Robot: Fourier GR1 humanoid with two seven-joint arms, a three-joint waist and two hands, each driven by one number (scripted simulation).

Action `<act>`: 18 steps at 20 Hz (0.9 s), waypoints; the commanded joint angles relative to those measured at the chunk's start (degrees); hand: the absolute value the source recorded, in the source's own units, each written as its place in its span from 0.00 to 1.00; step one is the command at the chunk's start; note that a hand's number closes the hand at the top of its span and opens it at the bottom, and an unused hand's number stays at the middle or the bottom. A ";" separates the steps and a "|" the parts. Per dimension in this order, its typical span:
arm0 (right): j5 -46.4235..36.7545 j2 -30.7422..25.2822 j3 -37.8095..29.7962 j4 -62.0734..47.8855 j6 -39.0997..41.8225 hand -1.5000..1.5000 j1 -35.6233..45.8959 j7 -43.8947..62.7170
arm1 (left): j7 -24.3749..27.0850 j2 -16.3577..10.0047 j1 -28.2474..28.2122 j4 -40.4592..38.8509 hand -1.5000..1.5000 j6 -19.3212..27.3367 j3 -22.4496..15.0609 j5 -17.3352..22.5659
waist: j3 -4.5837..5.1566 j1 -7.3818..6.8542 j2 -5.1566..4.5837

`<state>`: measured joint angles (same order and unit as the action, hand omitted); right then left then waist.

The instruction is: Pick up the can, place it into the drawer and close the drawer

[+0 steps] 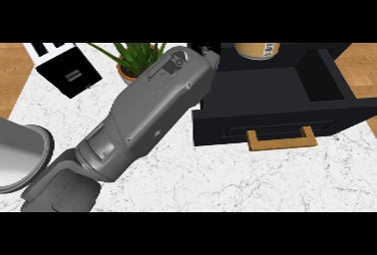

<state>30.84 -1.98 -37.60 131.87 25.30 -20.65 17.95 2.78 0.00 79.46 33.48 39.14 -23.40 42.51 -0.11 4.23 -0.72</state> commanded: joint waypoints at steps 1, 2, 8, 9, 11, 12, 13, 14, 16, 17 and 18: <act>2.24 1.54 -0.31 2.65 -0.24 0.00 -2.10 1.19 | 0.85 0.00 -0.70 -0.51 1.00 2.11 -4.46 3.87 | 0.01 0.45 0.13; 0.75 -1.08 -1.56 -0.83 -0.14 0.00 0.72 -0.11 | -0.65 0.00 3.23 -4.80 1.00 0.21 -2.25 3.42 | -0.01 0.07 -0.13; 0.18 -2.17 -0.76 -3.49 -0.90 0.00 3.74 0.04 | 2.18 0.00 1.62 -4.38 0.00 3.64 -8.61 6.59 | -0.02 0.49 -0.27; 0.28 -1.13 0.41 -0.70 -1.28 0.00 2.64 1.51 | 2.18 0.00 0.10 -5.05 0.00 3.84 -9.63 7.45 | -0.01 1.10 -0.37; -2.92 0.00 1.54 0.25 -1.58 0.00 2.97 1.12 | 3.45 0.00 0.19 -5.88 0.00 4.81 -9.76 7.85 | 0.01 0.54 -0.33; -0.31 -0.09 0.53 1.19 -0.86 0.00 1.36 1.39 | 2.75 0.00 2.49 -8.24 0.00 3.52 -8.34 7.91 | 0.01 0.73 -0.27; -0.90 -0.98 0.90 -1.41 -0.12 0.00 3.04 0.47 | 4.66 0.00 -0.43 -6.45 0.00 4.21 -9.99 9.27 | -0.03 1.33 -0.51; 2.22 -3.83 -2.26 -4.25 0.36 0.00 3.05 0.52 | 3.14 0.00 -0.22 -6.19 0.00 5.49 -10.46 9.43 | -0.02 0.60 -0.15; -0.89 -0.90 0.59 -2.10 0.02 0.00 2.89 0.47 | 4.13 0.00 1.51 -8.28 0.00 4.58 -9.85 10.26 | -0.02 1.05 -0.48; 0.28 -2.50 0.00 -0.74 -1.91 0.00 4.06 2.51 | 5.96 0.00 -0.85 -8.03 0.00 4.52 -10.68 10.57 | 0.02 1.16 -0.54; 1.41 -2.24 -1.52 -0.79 -0.54 0.00 2.03 1.53 | 3.60 0.00 3.52 -9.97 0.00 5.01 -9.64 9.90 | 0.01 0.54 -0.18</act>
<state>31.05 -3.79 -38.00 130.44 24.76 -17.93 19.03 6.80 0.00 80.48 25.79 43.46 -32.98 51.71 -0.11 5.10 -1.09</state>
